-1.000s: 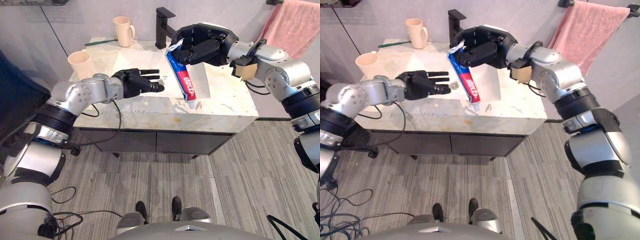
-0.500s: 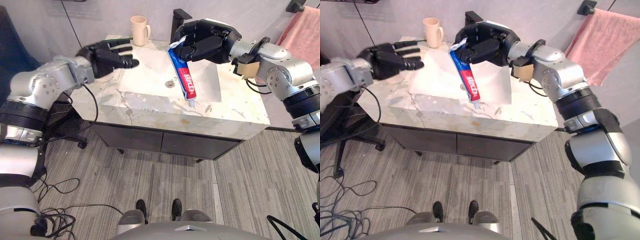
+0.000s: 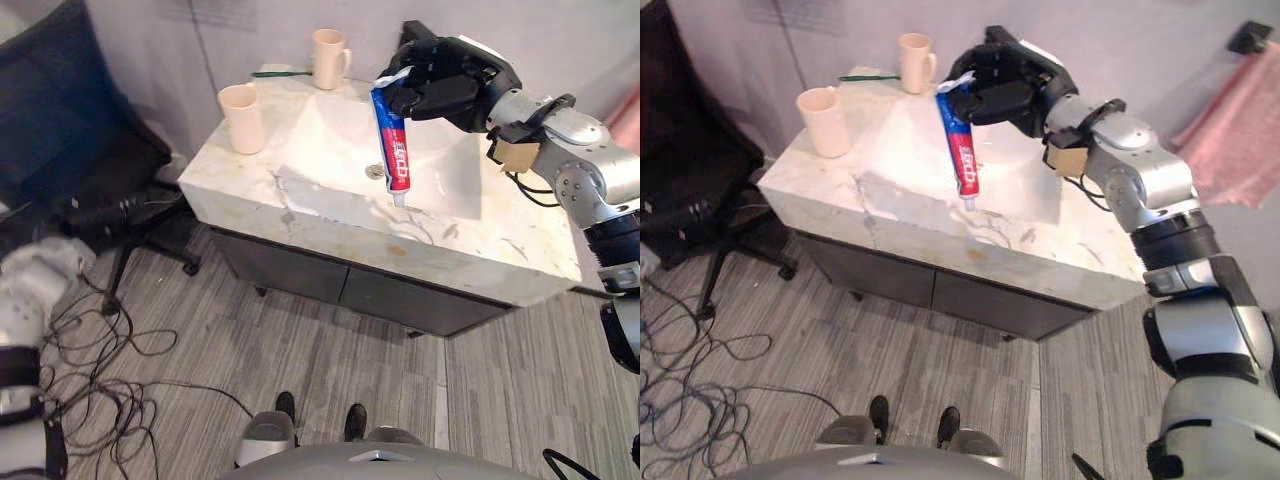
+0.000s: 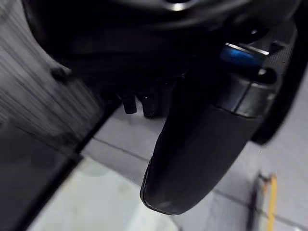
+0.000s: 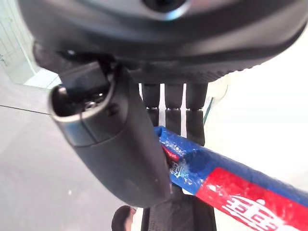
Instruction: Organize the bathroom.
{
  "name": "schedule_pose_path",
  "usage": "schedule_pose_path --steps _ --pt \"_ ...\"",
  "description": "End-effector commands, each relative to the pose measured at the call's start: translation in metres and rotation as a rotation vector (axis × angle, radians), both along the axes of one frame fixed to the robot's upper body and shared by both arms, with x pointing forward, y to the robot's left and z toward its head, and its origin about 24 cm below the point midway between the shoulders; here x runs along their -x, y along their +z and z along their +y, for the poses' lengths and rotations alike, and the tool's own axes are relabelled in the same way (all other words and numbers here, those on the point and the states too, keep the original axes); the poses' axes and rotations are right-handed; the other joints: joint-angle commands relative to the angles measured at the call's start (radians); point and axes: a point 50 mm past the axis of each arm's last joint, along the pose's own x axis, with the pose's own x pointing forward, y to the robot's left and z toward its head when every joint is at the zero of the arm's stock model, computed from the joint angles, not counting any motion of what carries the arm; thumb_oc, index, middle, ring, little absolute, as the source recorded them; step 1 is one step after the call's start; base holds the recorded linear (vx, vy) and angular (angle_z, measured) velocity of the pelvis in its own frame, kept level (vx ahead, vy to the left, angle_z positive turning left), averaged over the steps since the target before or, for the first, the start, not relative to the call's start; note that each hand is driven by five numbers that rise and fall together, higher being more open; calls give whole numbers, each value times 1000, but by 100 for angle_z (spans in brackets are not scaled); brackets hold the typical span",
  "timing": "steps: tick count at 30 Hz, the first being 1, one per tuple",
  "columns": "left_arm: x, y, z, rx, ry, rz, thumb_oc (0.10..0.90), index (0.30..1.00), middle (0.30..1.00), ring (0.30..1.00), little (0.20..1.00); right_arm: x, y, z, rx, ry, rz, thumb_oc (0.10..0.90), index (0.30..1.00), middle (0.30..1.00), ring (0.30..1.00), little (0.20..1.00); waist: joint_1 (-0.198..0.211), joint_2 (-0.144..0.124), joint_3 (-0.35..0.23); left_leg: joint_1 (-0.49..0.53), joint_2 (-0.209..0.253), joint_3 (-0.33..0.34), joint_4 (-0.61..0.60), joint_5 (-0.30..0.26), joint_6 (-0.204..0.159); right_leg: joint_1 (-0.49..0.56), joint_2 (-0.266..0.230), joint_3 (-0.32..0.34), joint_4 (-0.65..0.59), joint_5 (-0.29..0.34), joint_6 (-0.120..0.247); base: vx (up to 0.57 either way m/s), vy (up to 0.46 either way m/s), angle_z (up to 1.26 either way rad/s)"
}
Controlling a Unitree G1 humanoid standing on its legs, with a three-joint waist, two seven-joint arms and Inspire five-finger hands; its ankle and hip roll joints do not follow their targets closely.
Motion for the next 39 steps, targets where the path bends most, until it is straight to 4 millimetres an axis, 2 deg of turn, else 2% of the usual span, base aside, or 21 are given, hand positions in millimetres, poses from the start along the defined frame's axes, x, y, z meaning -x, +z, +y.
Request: schedule_pose_path --steps 1,2,3,4,6,7,8,10,12,13,15,20,23,25,28,29,34,36,37,38,39 --pt "3 52 12 -187 123 -232 800 900 900 900 900 25 73 7 -97 34 -347 400 300 300 300 300 27 -25 -109 -31 84 -19 136 -80 -21 -6 -35 34 14 -99 36 -33 -1 23" --pt "17 24 16 -200 201 -162 800 900 900 900 900 27 78 5 -113 25 -370 400 300 300 300 300 39 -32 -106 -38 81 -29 143 -80 -20 -5 -35 27 16 -102 35 -32 -2 27" --pt "27 4 15 -217 221 -108 800 900 900 900 900 28 79 4 -116 17 -379 400 300 300 300 300 44 -34 -105 -43 79 -35 150 -81 -20 -4 -36 23 19 -103 35 -31 -4 26" --pt "30 -5 15 -221 229 -68 800 900 900 900 900 28 79 3 -117 14 -382 400 300 300 300 300 46 -35 -105 -46 79 -37 154 -82 -19 -4 -36 21 20 -104 35 -25 -6 13" --pt "51 -53 9 -209 222 113 800 900 900 900 900 30 84 4 -124 9 -397 400 300 300 300 300 55 -41 -102 -56 76 -48 164 -85 -18 -4 -37 12 24 -108 33 -35 -3 14" --pt "70 -97 -1 -177 185 292 800 900 900 900 900 32 88 6 -129 10 -402 400 300 300 300 300 59 -48 -98 -63 77 -54 173 -81 -19 -5 -36 9 28 -110 32 -35 -2 16" --pt "76 -107 -4 -167 175 327 800 900 900 900 900 32 89 7 -130 10 -403 400 300 300 300 300 59 -49 -97 -65 77 -56 176 -80 -19 -5 -35 9 30 -111 31 -33 5 7" --pt "115 -163 -23 -136 122 571 800 900 900 900 900 33 95 4 -131 13 -403 400 300 300 300 300 62 -57 -90 -76 78 -61 191 -76 -19 -5 -32 13 37 -115 27 -19 15 10" --pt "146 -194 -38 -146 61 748 800 900 900 900 900 31 99 -1 -125 18 -400 400 300 300 300 300 60 -58 -88 -80 83 -62 193 -67 -17 -8 -27 16 44 -115 23 -6 42 6" --pt "153 -201 -41 -117 45 788 800 900 900 900 900 31 99 -1 -126 22 -400 400 300 300 300 300 58 -58 -86 -81 84 -61 193 -64 -17 -8 -26 18 46 -115 23 5 59 4" --pt "186 -226 -54 -124 -45 985 800 900 900 900 900 29 97 0 -127 65 -397 400 300 300 300 300 36 -59 -85 -78 93 -36 197 -62 -16 -9 -22 28 51 -116 18 28 101 12" --pt "208 -243 -67 -111 -143 1150 800 900 900 900 900 28 91 6 -120 105 -403 400 300 300 300 300 2 -57 -88 -78 96 35 215 -76 -15 -11 -23 28 57 -124 13 26 85 0" --pt "221 -249 -74 -247 -321 1283 800 900 900 900 900 31 89 3 -120 83 -425 400 300 300 300 300 -28 -53 -89 -77 99 169 226 -103 -11 -7 -34 -25 61 -129 12 37 96 19" --pt "227 -250 -75 -348 -439 1353 800 900 900 900 900 33 88 -2 -108 55 -442 400 300 300 300 300 -42 -45 -90 -68 96 224 221 -126 -22 7 -42 -62 58 -135 25 65 101 26" --pt "227 -251 -76 -407 -568 1408 800 900 900 900 900 37 92 -5 -102 32 -489 400 300 300 300 300 -66 -29 -88 -45 88 317 167 -123 -18 7 -58 -120 61 -134 42 -12 154 39" --pt "229 -251 -77 -437 -627 1443 800 900 900 900 900 40 95 -9 -131 44 -515 400 300 300 300 300 -69 -19 -89 -32 73 288 112 -109 -9 -6 -68 -123 77 -139 53 3 187 64" --pt "236 -250 -75 -448 -663 1500 800 900 900 900 900 43 100 -5 -134 56 -526 400 300 300 300 300 -62 -4 -88 -19 34 253 66 -88 28 -52 -87 -107 148 -145 62 -27 114 22" --pt "238 -249 -73 -460 -667 1510 800 900 900 900 900 45 100 -6 -159 69 -546 400 300 300 300 300 -62 19 -73 -11 17 223 61 -94 55 -117 -122 -90 329 -170 73 -31 130 17" --pt "237 -249 -73 -459 -665 1509 800 900 900 900 900 45 100 -6 -159 70 -547 400 300 300 300 300 -62 18 -73 -11 14 223 60 -94 57 -126 -127 -87 348 -175 74 -45 160 5" --pt "236 -248 -69 -466 -646 1509 800 900 900 900 900 48 98 -11 -172 75 -568 400 300 300 300 300 -80 42 -40 5 3 197 60 -104 83 -228 -135 -24 597 -172 88 -12 122 9" --pt "235 -246 -66 -471 -635 1511 800 900 900 900 900 50 97 -13 -169 68 -575 400 300 300 300 300 -90 43 -24 8 -9 176 76 -116 88 -273 -134 26 638 -148 93 -9 116 15"
